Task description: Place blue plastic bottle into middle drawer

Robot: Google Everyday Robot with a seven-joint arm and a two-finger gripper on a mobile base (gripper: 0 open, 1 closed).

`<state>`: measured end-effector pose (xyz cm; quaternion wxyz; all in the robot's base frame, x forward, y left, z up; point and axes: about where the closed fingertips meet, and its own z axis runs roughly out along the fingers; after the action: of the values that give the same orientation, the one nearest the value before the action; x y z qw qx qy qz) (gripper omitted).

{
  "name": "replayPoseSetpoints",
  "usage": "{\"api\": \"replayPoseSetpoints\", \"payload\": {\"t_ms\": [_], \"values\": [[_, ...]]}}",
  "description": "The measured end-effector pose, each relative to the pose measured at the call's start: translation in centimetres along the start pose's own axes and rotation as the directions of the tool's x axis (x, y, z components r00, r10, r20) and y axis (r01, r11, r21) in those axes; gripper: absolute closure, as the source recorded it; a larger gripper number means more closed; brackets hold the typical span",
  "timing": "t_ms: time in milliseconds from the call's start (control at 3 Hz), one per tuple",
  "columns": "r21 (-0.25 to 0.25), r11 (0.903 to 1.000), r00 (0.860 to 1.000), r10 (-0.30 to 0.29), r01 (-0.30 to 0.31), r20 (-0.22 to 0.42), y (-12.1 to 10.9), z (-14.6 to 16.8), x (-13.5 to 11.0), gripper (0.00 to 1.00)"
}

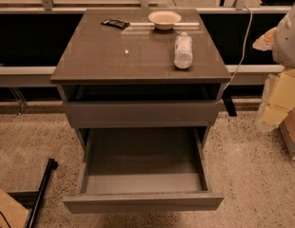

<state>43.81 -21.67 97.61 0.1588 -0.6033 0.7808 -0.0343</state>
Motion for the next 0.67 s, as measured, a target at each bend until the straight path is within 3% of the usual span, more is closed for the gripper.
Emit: {"api": "replayPoseSetpoints", "payload": {"t_ms": [333, 667], "values": [[0.013, 0.9999, 1.0, -0.002, 0.002, 0.01, -0.1, -0.1, -0.2, 0.0], [0.057, 0.9983, 0.998, -0.015, 0.011, 0.055, -1.4, 0.2, -1.6, 0.0]]}}
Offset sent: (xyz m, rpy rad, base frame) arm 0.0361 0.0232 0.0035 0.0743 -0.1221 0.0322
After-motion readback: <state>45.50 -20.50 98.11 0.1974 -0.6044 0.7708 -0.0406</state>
